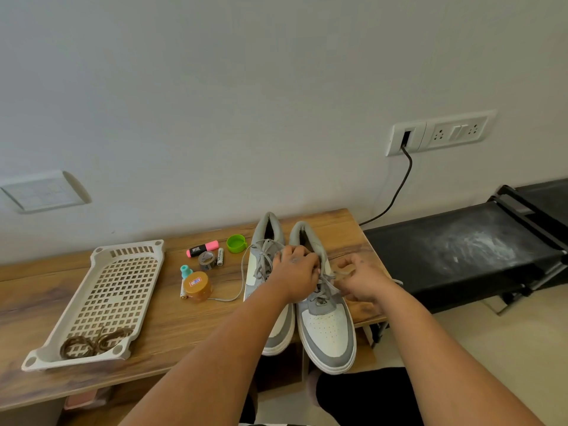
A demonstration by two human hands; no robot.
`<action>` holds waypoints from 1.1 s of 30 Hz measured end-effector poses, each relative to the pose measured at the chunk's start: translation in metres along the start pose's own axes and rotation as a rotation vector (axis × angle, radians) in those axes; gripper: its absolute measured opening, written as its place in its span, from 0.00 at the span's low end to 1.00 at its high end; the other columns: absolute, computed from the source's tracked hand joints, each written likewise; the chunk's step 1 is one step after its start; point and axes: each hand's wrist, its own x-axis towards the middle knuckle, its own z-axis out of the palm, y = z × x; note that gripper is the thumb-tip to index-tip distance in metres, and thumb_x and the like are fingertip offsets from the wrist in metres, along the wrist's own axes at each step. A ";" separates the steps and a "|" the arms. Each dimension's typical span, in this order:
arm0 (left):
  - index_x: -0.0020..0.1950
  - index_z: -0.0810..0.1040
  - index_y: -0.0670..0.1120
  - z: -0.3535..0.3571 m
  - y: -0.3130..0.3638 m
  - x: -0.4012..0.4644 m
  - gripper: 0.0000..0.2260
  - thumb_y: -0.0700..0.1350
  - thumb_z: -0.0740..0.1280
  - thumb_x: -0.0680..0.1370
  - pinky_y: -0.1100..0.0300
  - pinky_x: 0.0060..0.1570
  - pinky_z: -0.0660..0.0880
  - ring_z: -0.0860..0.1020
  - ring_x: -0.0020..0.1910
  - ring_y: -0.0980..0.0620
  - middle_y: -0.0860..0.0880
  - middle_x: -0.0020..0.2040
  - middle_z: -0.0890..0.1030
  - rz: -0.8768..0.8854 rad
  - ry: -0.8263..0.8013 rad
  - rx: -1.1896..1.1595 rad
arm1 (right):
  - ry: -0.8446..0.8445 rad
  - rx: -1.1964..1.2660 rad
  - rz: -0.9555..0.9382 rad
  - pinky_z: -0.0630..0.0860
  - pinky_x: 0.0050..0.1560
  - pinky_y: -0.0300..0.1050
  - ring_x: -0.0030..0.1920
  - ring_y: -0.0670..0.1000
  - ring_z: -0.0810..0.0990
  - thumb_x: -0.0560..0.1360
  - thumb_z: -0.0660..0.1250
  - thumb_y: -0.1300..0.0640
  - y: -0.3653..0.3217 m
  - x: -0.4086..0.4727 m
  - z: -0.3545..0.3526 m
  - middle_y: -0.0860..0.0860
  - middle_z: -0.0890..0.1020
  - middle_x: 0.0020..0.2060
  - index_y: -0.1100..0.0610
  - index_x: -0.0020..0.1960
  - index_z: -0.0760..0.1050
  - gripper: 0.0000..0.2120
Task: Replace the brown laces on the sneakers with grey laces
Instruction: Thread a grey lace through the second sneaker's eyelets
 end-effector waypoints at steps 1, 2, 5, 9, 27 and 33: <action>0.62 0.73 0.47 0.000 0.000 0.000 0.12 0.50 0.55 0.83 0.43 0.71 0.55 0.60 0.70 0.44 0.46 0.67 0.69 -0.001 -0.003 -0.001 | -0.004 -0.012 0.000 0.81 0.51 0.52 0.48 0.52 0.81 0.71 0.74 0.57 0.001 0.001 0.000 0.53 0.80 0.50 0.48 0.57 0.71 0.18; 0.62 0.73 0.47 0.001 0.001 0.000 0.12 0.49 0.55 0.83 0.43 0.71 0.55 0.60 0.70 0.43 0.46 0.67 0.69 -0.002 -0.005 0.002 | 0.000 0.037 0.003 0.81 0.49 0.50 0.46 0.52 0.80 0.72 0.73 0.60 0.002 0.001 -0.001 0.54 0.80 0.50 0.49 0.57 0.72 0.17; 0.63 0.73 0.47 0.000 0.001 0.001 0.12 0.49 0.55 0.83 0.43 0.72 0.55 0.60 0.70 0.43 0.46 0.67 0.69 -0.010 -0.015 0.016 | -0.032 0.543 0.029 0.73 0.38 0.44 0.39 0.49 0.77 0.74 0.70 0.65 -0.002 -0.005 -0.017 0.54 0.81 0.44 0.56 0.56 0.75 0.12; 0.64 0.72 0.48 0.000 0.001 0.001 0.13 0.49 0.54 0.83 0.43 0.72 0.55 0.60 0.70 0.43 0.45 0.67 0.70 -0.013 -0.018 0.040 | -0.126 1.179 0.044 0.70 0.40 0.44 0.35 0.48 0.73 0.72 0.64 0.62 0.009 -0.013 -0.043 0.50 0.76 0.33 0.56 0.44 0.75 0.03; 0.64 0.73 0.46 0.000 0.002 0.002 0.14 0.50 0.54 0.84 0.43 0.71 0.57 0.59 0.71 0.43 0.45 0.68 0.69 -0.029 -0.039 0.044 | 0.499 0.429 0.110 0.73 0.52 0.50 0.56 0.51 0.75 0.77 0.68 0.60 0.039 -0.001 -0.049 0.50 0.78 0.59 0.53 0.61 0.77 0.13; 0.58 0.74 0.44 0.002 0.001 0.000 0.11 0.47 0.56 0.82 0.46 0.65 0.64 0.64 0.66 0.45 0.45 0.62 0.74 -0.035 0.035 -0.082 | 0.007 -0.034 -0.139 0.73 0.56 0.47 0.55 0.48 0.76 0.74 0.71 0.47 0.004 0.001 -0.004 0.47 0.79 0.53 0.51 0.58 0.76 0.14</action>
